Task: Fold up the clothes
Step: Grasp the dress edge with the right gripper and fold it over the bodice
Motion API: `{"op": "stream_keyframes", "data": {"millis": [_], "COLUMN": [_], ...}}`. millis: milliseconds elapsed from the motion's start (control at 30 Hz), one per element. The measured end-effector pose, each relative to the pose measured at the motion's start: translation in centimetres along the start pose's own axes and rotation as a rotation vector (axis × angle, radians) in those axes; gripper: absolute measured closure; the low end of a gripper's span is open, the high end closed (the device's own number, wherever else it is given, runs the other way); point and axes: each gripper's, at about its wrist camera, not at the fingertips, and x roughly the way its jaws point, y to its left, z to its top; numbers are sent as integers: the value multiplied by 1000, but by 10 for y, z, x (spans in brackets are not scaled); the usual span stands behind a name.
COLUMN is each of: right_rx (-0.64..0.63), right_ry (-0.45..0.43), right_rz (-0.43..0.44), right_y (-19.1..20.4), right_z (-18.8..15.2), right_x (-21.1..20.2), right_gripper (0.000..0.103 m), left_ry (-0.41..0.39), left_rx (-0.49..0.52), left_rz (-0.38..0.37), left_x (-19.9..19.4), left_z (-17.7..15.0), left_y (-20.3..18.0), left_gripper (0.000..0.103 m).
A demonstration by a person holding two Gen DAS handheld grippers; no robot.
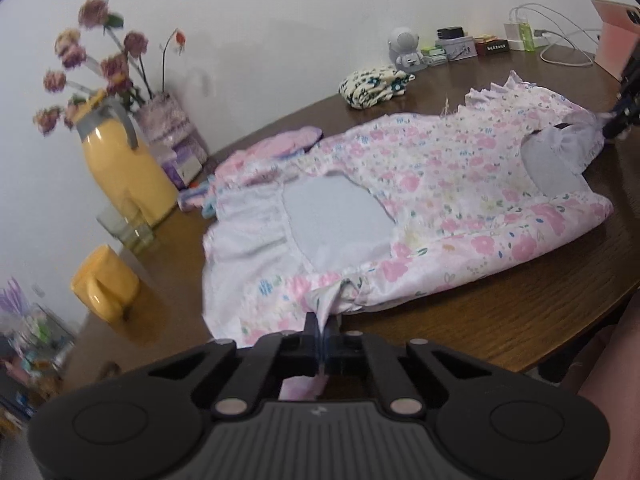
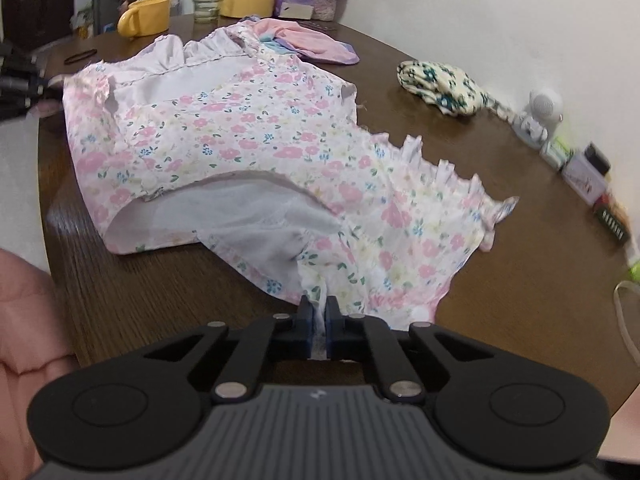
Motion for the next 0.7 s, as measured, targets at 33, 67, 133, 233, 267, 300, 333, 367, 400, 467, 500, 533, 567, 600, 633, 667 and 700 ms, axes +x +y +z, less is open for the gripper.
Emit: {"op": "stream_keyframes", "data": {"millis": [33, 67, 133, 233, 267, 300, 333, 367, 400, 467, 500, 533, 567, 600, 633, 667, 700], "right_rx": [-31, -64, -127, -210, -233, -251, -268, -278, -285, -282, -280, -273, -263, -253, -241, -227, -213], "right_ry": [3, 6, 15, 45, 59, 72, 85, 98, 112, 135, 147, 154, 159, 164, 166, 165, 163], "right_rz": [-17, -38, -73, -94, -92, -90, -90, -86, -79, -66, -59, -52, -45, -38, -30, -20, -12], "right_y": [-2, -4, -10, -20, -23, -28, -32, -36, -40, -47, -50, -54, -57, -60, -63, -65, -68], "right_z": [6, 12, 26, 49, 56, 63, 70, 77, 83, 89, 91, 92, 93, 93, 92, 92, 90], "right_x": [-2, -3, -3, 13, 20, 29, 38, 48, 57, 74, 82, 88, 93, 99, 102, 104, 104], "right_gripper": [98, 98, 98, 98, 98, 98, 98, 98, 98, 98, 98, 98, 98, 97, 97, 97, 97], "left_ry": [-11, -20, -34, -29, -19, -4, 17, 44, 72, 120, 138, 155, 161, 163, 164, 159, 150], "left_rx": [26, 51, 103, 158, 173, 182, 187, 186, 183, 162, 142, 122, 106, 92, 77, 64, 52], "left_rz": [8, 19, 48, 61, 57, 51, 44, 34, 21, -6, -17, -27, -32, -34, -36, -39, -44], "left_x": [-2, -2, 3, 26, 39, 52, 67, 82, 97, 121, 130, 139, 144, 147, 150, 150, 150], "left_z": [7, 15, 32, 58, 65, 71, 77, 80, 82, 85, 84, 84, 83, 82, 81, 81, 81], "left_y": [2, 6, 11, 20, 24, 27, 29, 31, 33, 35, 38, 40, 42, 43, 45, 47, 49], "left_gripper": [103, 103, 103, 103, 102, 102, 102, 102, 102, 101, 98, 97, 95, 91, 90, 89, 88]}}
